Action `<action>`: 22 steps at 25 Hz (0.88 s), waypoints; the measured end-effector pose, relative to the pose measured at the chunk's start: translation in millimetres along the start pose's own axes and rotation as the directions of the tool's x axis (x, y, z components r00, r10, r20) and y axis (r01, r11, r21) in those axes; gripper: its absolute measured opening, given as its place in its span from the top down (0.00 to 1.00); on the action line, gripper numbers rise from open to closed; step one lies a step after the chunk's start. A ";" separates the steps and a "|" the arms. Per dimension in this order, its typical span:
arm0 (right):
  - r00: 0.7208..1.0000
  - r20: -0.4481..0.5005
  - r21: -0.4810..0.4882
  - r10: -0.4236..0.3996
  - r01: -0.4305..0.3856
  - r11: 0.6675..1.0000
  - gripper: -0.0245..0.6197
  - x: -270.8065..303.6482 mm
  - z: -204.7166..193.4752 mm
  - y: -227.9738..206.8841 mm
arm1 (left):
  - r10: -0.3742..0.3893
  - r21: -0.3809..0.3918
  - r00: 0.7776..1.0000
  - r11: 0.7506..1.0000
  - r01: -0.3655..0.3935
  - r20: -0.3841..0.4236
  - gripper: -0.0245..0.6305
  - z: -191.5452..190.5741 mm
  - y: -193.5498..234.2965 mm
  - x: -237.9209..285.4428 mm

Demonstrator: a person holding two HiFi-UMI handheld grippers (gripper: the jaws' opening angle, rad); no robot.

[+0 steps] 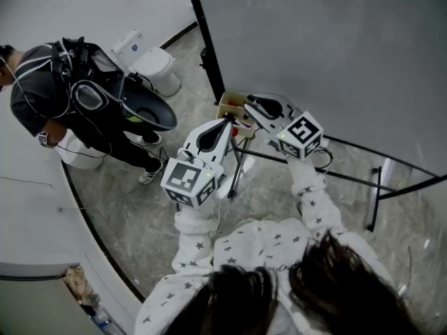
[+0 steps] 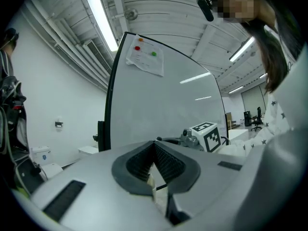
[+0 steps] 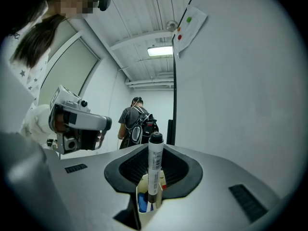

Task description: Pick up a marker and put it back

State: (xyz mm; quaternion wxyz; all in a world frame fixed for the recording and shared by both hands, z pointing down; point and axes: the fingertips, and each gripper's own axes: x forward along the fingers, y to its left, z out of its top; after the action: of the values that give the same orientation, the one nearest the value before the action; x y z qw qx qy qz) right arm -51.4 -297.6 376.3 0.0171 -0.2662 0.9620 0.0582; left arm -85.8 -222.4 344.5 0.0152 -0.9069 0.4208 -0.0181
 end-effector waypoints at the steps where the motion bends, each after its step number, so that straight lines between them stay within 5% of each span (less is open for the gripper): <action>1: 1.000 0.000 0.004 -0.001 0.001 1.000 0.85 1.3 -3.2 -0.3 | 0.006 0.003 1.000 1.000 -0.006 0.000 0.97 1.0 0.7 -2.3; 11: 1.000 0.015 0.007 0.014 -0.014 1.000 0.84 5.3 -18.4 9.7 | 0.037 0.007 0.999 0.999 -0.037 -0.001 0.97 3.0 6.8 -11.9; 14: 0.999 0.036 0.059 0.008 -0.010 0.998 0.69 5.3 -20.3 7.2 | 0.031 0.011 1.000 0.999 -0.031 -0.001 0.97 2.3 4.5 -9.6; 22: 0.998 0.065 0.057 0.013 -0.017 0.998 0.69 -10.6 -3.5 13.3 | 0.022 0.005 1.000 1.000 -0.022 -0.009 0.97 -2.7 2.9 -3.3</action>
State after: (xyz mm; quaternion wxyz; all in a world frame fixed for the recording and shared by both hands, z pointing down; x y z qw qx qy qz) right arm -49.1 -281.3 381.8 0.0552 -0.2565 0.9642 0.0393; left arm -90.3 -221.8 347.0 0.0158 -0.9021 0.4306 -0.0232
